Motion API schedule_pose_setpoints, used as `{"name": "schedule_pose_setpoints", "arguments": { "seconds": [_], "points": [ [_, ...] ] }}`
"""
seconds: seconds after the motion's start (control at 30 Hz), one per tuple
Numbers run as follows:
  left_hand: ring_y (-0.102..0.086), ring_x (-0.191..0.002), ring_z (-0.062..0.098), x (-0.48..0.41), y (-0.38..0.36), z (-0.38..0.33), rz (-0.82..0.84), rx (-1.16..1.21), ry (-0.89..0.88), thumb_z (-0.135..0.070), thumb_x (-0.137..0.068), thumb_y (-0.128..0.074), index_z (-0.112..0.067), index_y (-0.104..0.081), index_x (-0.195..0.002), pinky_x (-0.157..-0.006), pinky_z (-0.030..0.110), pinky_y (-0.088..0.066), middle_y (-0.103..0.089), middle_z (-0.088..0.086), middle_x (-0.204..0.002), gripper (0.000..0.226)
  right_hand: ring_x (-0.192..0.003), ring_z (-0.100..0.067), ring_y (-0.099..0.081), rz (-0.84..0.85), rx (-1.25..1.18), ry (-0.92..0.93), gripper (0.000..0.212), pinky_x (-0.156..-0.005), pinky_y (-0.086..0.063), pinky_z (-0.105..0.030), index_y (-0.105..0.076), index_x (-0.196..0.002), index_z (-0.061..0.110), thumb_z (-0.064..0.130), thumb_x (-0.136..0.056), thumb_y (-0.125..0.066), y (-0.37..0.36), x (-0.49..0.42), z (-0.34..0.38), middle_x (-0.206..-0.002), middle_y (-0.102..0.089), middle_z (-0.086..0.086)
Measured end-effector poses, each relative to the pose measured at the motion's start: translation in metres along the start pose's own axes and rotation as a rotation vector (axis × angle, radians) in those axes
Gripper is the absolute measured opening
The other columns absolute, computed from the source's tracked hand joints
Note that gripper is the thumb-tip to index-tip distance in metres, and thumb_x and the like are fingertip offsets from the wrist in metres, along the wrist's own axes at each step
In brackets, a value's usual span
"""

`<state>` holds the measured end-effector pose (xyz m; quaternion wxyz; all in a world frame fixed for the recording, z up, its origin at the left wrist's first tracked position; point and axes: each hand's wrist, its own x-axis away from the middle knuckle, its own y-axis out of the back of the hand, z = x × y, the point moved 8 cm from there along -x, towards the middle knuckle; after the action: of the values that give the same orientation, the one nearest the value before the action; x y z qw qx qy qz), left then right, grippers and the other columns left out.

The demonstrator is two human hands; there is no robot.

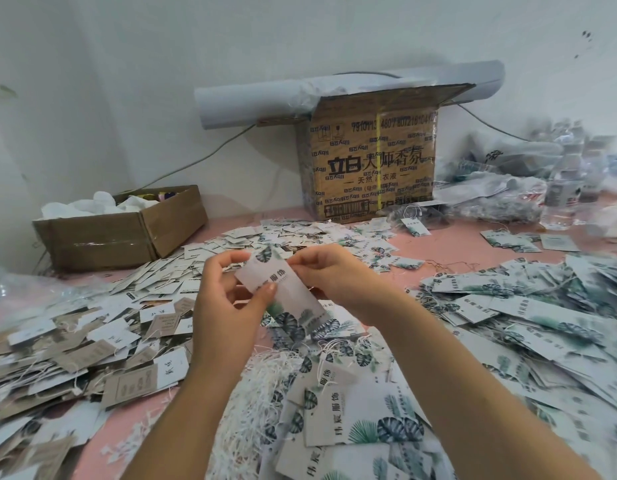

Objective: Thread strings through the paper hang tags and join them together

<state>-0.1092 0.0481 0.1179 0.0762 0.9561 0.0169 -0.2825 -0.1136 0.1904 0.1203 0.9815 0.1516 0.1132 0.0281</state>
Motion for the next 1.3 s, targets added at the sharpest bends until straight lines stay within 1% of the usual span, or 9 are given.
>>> {"name": "schedule_pose_setpoints", "arguments": {
  "seconds": [0.13,0.23,0.37,0.5,0.77,1.0,1.07,1.13,1.3],
  "points": [
    [-0.061,-0.057,0.002,-0.004,0.01,0.0,-0.056,0.067,-0.013,-0.008,-0.077,-0.072,-0.034,-0.048,-0.095,-0.044,0.012,-0.044,-0.068,-0.002,-0.083,0.04,-0.084,-0.028,-0.065,0.027,-0.016,0.048,0.028,-0.079,-0.053,-0.038,-0.064,-0.092,0.006,0.03,-0.093,-0.051,-0.006,0.002,0.008,-0.094,-0.068,-0.017],
    [-0.061,-0.057,0.004,-0.004,0.006,0.003,-0.015,0.093,0.014,-0.017,-0.081,-0.07,-0.036,-0.048,-0.098,-0.049,0.013,-0.046,-0.07,-0.005,-0.075,0.033,-0.081,-0.018,-0.066,-0.02,0.115,0.079,0.003,-0.075,-0.055,-0.029,-0.061,-0.091,0.012,0.011,-0.087,-0.061,-0.004,0.002,0.013,-0.089,-0.07,-0.008],
    [-0.062,-0.065,0.002,0.0,-0.003,0.023,0.074,0.073,0.11,-0.049,-0.078,-0.053,-0.034,-0.049,-0.097,-0.054,0.016,-0.047,-0.068,-0.005,-0.078,0.024,-0.079,-0.014,-0.06,-0.047,0.257,-0.014,0.017,-0.057,-0.051,-0.017,-0.052,-0.079,0.018,0.009,-0.093,-0.049,0.013,0.002,0.01,-0.08,-0.061,0.004],
    [-0.055,-0.074,0.002,0.009,-0.018,0.061,0.277,-0.302,0.174,-0.023,-0.088,-0.058,-0.032,-0.054,-0.084,-0.056,0.012,-0.04,-0.061,-0.01,-0.086,0.011,-0.068,-0.008,-0.05,-0.081,0.607,-0.141,0.016,-0.05,-0.043,-0.014,-0.054,-0.095,0.008,0.007,-0.097,-0.037,0.041,0.003,-0.006,-0.079,-0.051,0.004],
    [-0.05,-0.073,-0.007,0.023,-0.034,0.091,0.516,-0.617,0.103,-0.023,-0.089,-0.062,-0.033,-0.064,-0.096,-0.059,0.008,-0.037,-0.055,-0.024,-0.085,0.013,-0.121,-0.028,-0.045,0.329,1.186,-0.486,0.038,-0.095,-0.039,-0.039,-0.046,-0.128,0.003,0.009,-0.095,-0.03,0.049,0.023,-0.051,-0.136,-0.046,-0.013],
    [-0.045,-0.076,-0.006,0.024,-0.039,0.096,0.572,-0.747,0.031,-0.025,-0.091,-0.059,-0.031,-0.066,-0.103,-0.066,0.008,-0.032,-0.052,-0.016,-0.093,0.015,-0.074,-0.014,-0.058,0.485,1.312,-0.534,0.018,-0.047,-0.036,-0.018,-0.061,-0.094,0.002,0.01,-0.091,-0.045,0.04,0.026,-0.061,-0.102,-0.065,-0.009],
    [-0.045,-0.075,-0.008,0.025,-0.039,0.096,0.576,-0.75,0.026,-0.025,-0.09,-0.06,-0.031,-0.066,-0.098,-0.063,0.006,-0.032,-0.053,-0.017,-0.091,0.011,-0.061,-0.009,-0.054,0.479,1.262,-0.544,0.023,-0.05,-0.038,-0.018,-0.058,-0.072,0.009,0.019,-0.092,-0.052,0.041,0.025,-0.063,-0.078,-0.063,0.0],
    [-0.047,-0.075,-0.007,0.025,-0.039,0.095,0.575,-0.739,0.025,-0.026,-0.09,-0.06,-0.032,-0.064,-0.094,-0.063,0.007,-0.033,-0.053,-0.019,-0.09,0.008,-0.055,-0.006,-0.051,0.471,1.165,-0.589,0.024,-0.054,-0.041,-0.019,-0.063,-0.078,0.007,0.023,-0.093,-0.054,0.042,0.025,-0.066,-0.066,-0.058,0.005],
    [-0.05,-0.072,-0.004,0.023,-0.037,0.088,0.516,-0.688,0.001,-0.025,-0.091,-0.058,-0.036,-0.053,-0.081,-0.059,0.009,-0.035,-0.053,-0.02,-0.086,0.015,-0.076,-0.015,-0.062,0.324,1.077,-0.535,0.024,-0.073,-0.048,-0.027,-0.067,-0.099,0.004,0.024,-0.092,-0.057,0.048,0.021,-0.058,-0.092,-0.07,-0.002]
  ]
}}
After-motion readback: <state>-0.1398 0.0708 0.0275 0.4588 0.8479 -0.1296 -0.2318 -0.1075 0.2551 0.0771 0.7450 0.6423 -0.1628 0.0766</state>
